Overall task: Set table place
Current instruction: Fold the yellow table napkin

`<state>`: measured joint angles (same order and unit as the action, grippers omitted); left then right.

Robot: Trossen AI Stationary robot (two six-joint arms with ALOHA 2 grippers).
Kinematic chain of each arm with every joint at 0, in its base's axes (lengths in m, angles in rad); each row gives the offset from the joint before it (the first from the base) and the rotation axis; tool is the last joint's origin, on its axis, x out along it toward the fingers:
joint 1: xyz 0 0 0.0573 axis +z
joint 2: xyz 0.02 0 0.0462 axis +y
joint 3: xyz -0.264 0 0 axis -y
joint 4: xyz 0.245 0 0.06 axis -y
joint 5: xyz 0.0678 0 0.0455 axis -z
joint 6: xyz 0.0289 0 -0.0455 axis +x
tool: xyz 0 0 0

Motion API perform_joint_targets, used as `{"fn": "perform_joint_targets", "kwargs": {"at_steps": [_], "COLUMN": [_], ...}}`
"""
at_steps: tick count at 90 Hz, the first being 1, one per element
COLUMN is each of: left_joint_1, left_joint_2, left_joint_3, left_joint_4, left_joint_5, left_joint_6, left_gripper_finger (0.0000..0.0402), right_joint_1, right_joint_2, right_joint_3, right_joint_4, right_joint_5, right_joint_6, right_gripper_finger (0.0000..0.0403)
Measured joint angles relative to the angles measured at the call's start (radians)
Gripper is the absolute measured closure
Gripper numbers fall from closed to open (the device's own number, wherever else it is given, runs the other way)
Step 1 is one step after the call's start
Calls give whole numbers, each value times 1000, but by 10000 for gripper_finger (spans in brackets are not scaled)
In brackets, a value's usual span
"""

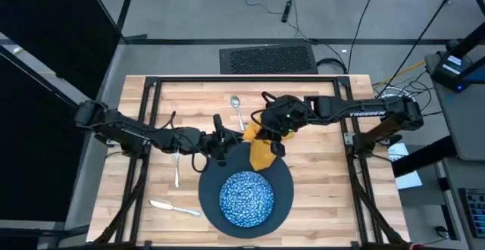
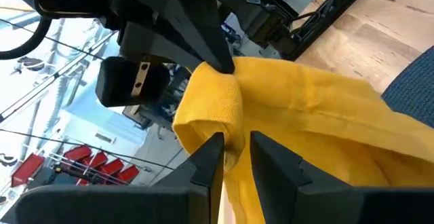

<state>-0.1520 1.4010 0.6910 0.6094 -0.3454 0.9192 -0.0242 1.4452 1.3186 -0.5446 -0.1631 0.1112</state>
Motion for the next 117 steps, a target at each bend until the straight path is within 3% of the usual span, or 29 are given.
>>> {"fn": "perform_joint_targets", "kwargs": {"at_steps": [27,45,63,76,100,117], "left_joint_1": [-1,-5,-5,-5,-6,-5], "left_joint_2": [0,0,0,0,0,0], "left_joint_3": [0,0,0,0,1,1], "left_joint_4": [13,40,94,94,121,119], "left_joint_5": [0,0,10,10,1,-2], "left_joint_6": [0,-76,-153,-155,-271,-313], "left_gripper_finger": [345,395,401,401,401,401], "right_joint_1": [0,-1,-1,-1,0,0], "right_joint_2": [0,7,9,13,35,42], "right_joint_3": [0,0,0,0,0,0], "right_joint_4": [-22,-38,-38,-102,-258,-257], "right_joint_5": [13,41,93,243,628,742], "right_joint_6": [0,0,-32,-127,-306,-344], "right_gripper_finger": [403,403,403,389,308,256]}}
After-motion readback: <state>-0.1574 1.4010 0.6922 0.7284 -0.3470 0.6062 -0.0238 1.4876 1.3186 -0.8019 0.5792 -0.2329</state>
